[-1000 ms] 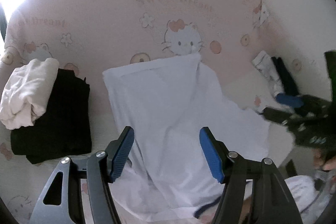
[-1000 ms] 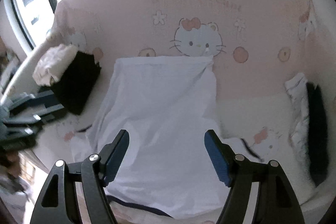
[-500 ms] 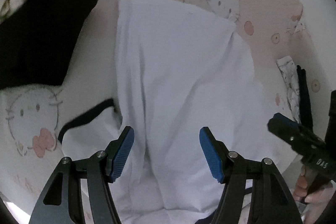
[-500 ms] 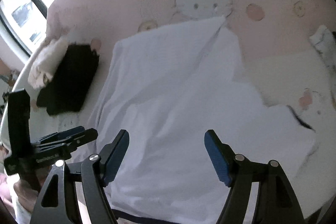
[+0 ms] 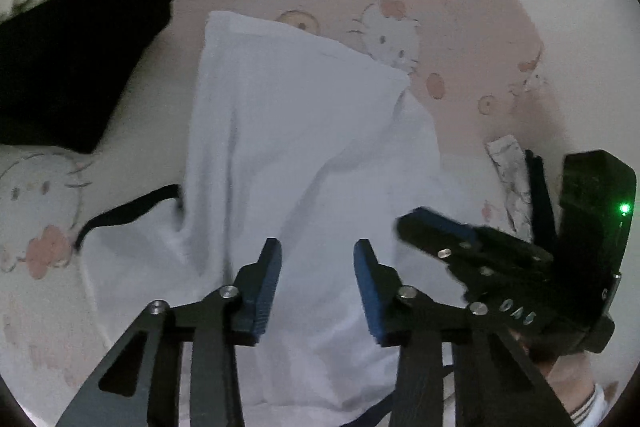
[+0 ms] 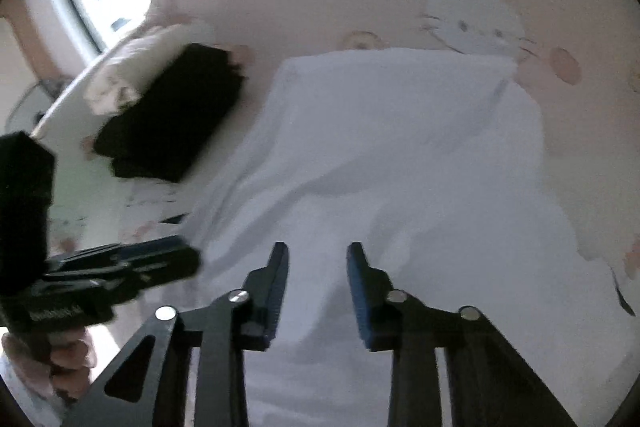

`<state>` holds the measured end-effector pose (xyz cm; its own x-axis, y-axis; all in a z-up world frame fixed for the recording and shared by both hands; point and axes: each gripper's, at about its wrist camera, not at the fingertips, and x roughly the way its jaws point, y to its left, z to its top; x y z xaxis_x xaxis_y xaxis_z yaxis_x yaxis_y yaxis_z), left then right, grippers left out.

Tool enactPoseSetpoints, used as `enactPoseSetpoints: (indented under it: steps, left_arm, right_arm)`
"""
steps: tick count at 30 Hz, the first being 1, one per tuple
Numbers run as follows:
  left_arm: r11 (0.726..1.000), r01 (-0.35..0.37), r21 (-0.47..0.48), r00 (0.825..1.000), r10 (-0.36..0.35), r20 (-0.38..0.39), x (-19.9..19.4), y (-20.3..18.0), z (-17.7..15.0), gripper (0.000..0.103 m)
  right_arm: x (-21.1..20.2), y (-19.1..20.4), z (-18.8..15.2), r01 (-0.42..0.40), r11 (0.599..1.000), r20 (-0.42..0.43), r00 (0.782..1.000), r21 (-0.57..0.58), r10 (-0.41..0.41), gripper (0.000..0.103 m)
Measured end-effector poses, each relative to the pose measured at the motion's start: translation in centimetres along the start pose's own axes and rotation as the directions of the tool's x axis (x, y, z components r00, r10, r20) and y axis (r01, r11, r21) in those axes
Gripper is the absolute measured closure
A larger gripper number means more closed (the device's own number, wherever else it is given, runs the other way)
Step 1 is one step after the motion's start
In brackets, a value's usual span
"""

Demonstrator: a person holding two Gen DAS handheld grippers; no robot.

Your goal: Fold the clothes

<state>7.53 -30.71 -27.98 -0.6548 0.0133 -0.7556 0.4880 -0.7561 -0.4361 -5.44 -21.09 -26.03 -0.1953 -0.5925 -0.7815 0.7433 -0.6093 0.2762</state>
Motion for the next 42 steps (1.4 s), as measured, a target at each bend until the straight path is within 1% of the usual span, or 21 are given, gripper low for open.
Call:
enactPoseSetpoints:
  steps: [2, 6, 7, 9, 10, 12, 14, 19, 20, 21, 22, 24, 26, 28, 29, 30, 31, 32, 35, 38, 42]
  left_arm:
    - [1.0, 0.015, -0.011, 1.0, -0.015, -0.013, 1.0, -0.2, -0.2, 0.079]
    - [0.997, -0.026, -0.07, 0.994, 0.018, -0.112, 4.1, 1.3, -0.2, 0.079]
    - [0.997, -0.035, -0.062, 0.994, 0.028, -0.106, 4.1, 1.3, -0.2, 0.081]
    - [0.998, -0.053, -0.046, 0.994, 0.048, -0.094, 4.2, 1.4, -0.3, 0.082]
    - [0.997, -0.066, -0.034, 0.994, 0.063, -0.089, 4.3, 1.4, -0.3, 0.082]
    - [0.99, -0.137, 0.036, 0.986, 0.139, -0.089, 4.3, 1.0, -0.2, 0.082]
    - [0.978, -0.19, 0.091, 0.976, 0.198, -0.087, 4.5, 1.0, -0.1, 0.085]
    - [0.954, -0.279, 0.107, 0.954, 0.288, -0.085, 4.4, 1.1, 0.2, 0.095]
    - [0.947, -0.302, 0.112, 0.946, 0.312, -0.083, 4.3, 1.2, 0.2, 0.094]
    - [0.921, -0.364, 0.138, 0.924, 0.376, -0.075, 4.2, 1.3, 0.2, 0.095]
    - [0.913, -0.379, 0.155, 0.917, 0.393, -0.072, 4.0, 1.6, 0.1, 0.095]
    - [0.948, -0.3, 0.109, 0.948, 0.309, -0.08, 3.0, 2.6, 0.0, 0.095]
    - [0.972, -0.234, 0.035, 0.968, 0.236, -0.09, 2.3, 3.2, 0.1, 0.095]
    - [0.985, -0.165, -0.04, 0.983, 0.161, -0.094, 1.6, 3.8, 0.1, 0.094]
    - [0.988, -0.13, -0.077, 0.988, 0.123, -0.094, 1.2, 4.1, 0.1, 0.094]
    - [0.989, -0.095, -0.114, 0.992, 0.085, -0.092, 0.9, 4.4, 0.1, 0.094]
    - [0.987, -0.064, -0.147, 0.995, 0.051, -0.09, 0.5, 4.7, 0.1, 0.093]
    - [0.987, -0.065, -0.149, 0.994, 0.05, -0.098, 0.3, 4.5, 0.2, 0.093]
    - [0.986, -0.079, -0.146, 0.992, 0.063, -0.108, -1.1, 4.6, 0.2, 0.092]
    - [0.986, -0.071, -0.15, 0.993, 0.056, -0.102, -2.3, 5.0, 0.5, 0.092]
    - [0.983, -0.075, -0.17, 0.994, 0.06, -0.092, -4.9, 7.3, -1.2, 0.092]
  right_arm:
    - [0.5, 0.2, 0.0, -0.028, 0.999, -0.016, 0.999, -0.018, 0.028, 0.096]
    - [2.6, -0.6, -0.2, -0.075, 0.997, -0.09, 0.993, -0.007, 0.074, 0.096]
    - [3.2, -0.9, -0.3, -0.074, 0.997, -0.114, 0.991, 0.001, 0.074, 0.096]
    - [4.1, -1.4, -1.0, -0.015, 1.0, -0.147, 0.989, -0.001, 0.015, 0.103]
    - [4.5, -1.7, -1.3, 0.018, 1.0, -0.163, 0.986, -0.003, -0.018, 0.103]
    - [4.5, -1.7, -1.5, 0.046, 0.999, -0.158, 0.986, -0.014, -0.048, 0.103]
    - [4.4, -1.5, -1.6, 0.134, 0.99, -0.156, 0.978, -0.048, -0.14, 0.103]
    - [4.4, -1.7, -1.8, 0.172, 0.985, -0.167, 0.971, -0.016, -0.172, 0.103]
    - [4.4, -1.6, -1.8, 0.182, 0.983, -0.172, 0.968, -0.017, -0.182, 0.103]
    - [4.4, -1.4, -1.9, 0.197, 0.98, -0.176, 0.964, -0.02, -0.197, 0.103]
    - [4.3, -1.3, -2.0, 0.209, 0.978, -0.179, 0.961, -0.023, -0.21, 0.103]
    - [4.2, -1.1, -2.0, 0.206, 0.978, -0.178, 0.962, -0.015, -0.206, 0.103]
    - [3.8, -1.0, -2.1, 0.191, 0.982, -0.169, 0.967, -0.006, -0.189, 0.101]
    - [3.0, -0.9, -2.3, 0.165, 0.986, -0.165, 0.974, 0.036, -0.156, 0.097]
    - [2.4, -0.6, -2.4, 0.156, 0.987, -0.151, 0.977, 0.041, -0.149, 0.083]
    - [1.6, 0.0, -2.6, 0.161, 0.987, -0.123, 0.98, 0.029, -0.156, 0.062]
    - [0.8, 0.5, -2.8, 0.168, 0.986, -0.092, 0.982, 0.014, -0.166, 0.051]
    - [0.0, 1.0, -3.0, 0.176, 0.984, -0.06, 0.983, 0.0, -0.176, 0.036]
    - [-1.3, 2.4, -3.5, 0.179, 0.984, -0.017, 0.984, -0.002, -0.179, 0.033]
    - [-1.7, 2.7, -3.8, 0.155, 0.985, -0.028, 0.988, 0.079, -0.153, 0.032]
    - [-1.5, 3.0, -3.5, 0.159, 0.973, -0.063, 0.987, 0.169, -0.151, 0.032]
